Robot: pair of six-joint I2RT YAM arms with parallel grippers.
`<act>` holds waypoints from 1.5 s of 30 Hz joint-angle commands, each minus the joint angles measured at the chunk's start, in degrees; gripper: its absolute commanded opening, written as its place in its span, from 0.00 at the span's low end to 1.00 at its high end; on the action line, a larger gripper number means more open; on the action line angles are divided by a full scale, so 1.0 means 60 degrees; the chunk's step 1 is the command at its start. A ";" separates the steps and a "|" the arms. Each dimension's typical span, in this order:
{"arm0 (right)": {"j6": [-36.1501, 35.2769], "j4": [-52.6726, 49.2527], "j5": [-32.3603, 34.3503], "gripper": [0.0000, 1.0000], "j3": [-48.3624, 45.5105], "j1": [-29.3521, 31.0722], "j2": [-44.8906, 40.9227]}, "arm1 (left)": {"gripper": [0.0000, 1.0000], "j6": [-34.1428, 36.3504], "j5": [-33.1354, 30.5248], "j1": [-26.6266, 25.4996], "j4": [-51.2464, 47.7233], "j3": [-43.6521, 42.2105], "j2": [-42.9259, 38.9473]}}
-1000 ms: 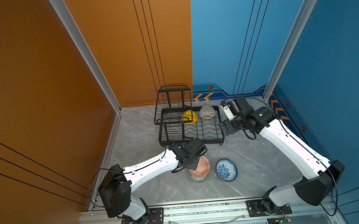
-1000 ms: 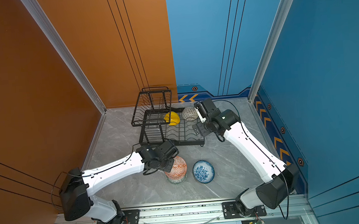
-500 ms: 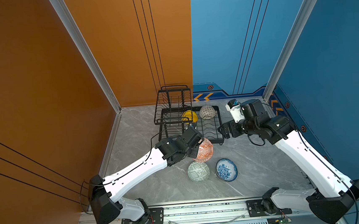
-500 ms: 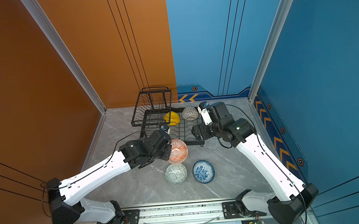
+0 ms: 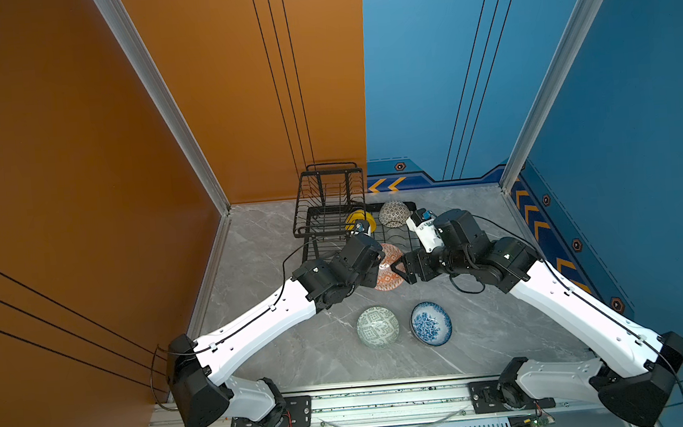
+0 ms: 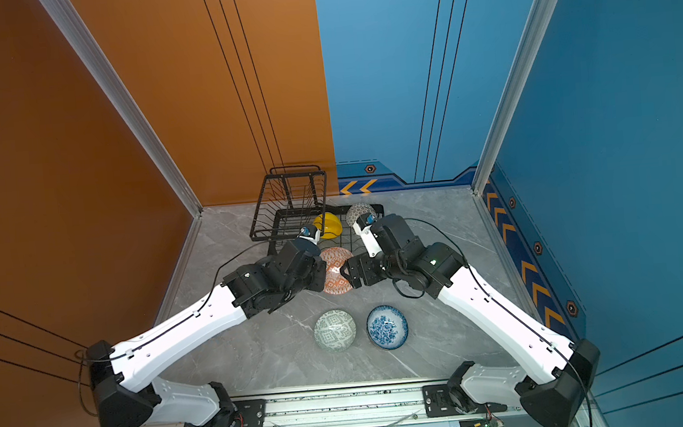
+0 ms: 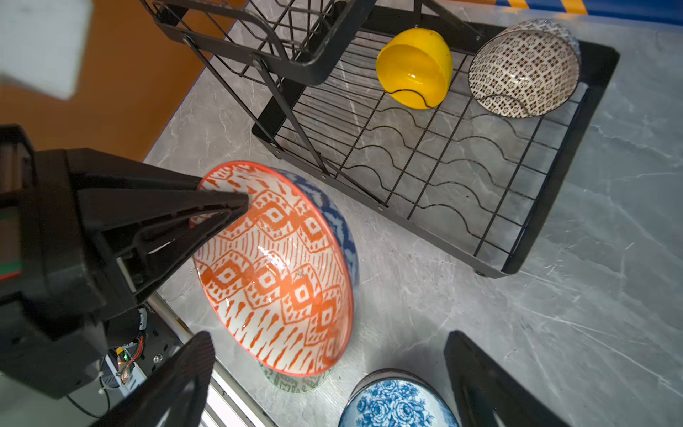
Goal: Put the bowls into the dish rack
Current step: 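Lift the orange-red bowl toward the right gripper while the right gripper approaches, then grasp the orange-red bowl rim with the right gripper while the left gripper releases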
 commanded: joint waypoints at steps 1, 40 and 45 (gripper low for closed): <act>0.0526 0.0838 0.0658 0.90 -0.0152 0.0307 0.0220 | 0.00 0.0173 0.0547 0.0210 0.0692 0.0340 -0.0193; -0.4102 0.1419 0.1636 0.00 0.0857 -0.0929 0.1864 | 0.98 0.1756 0.2689 0.2262 -0.1013 0.0526 -0.0611; -0.5866 0.2349 0.2167 0.00 0.0438 -0.1083 0.1798 | 0.98 0.1831 0.2886 0.2491 -0.1146 0.0659 -0.0466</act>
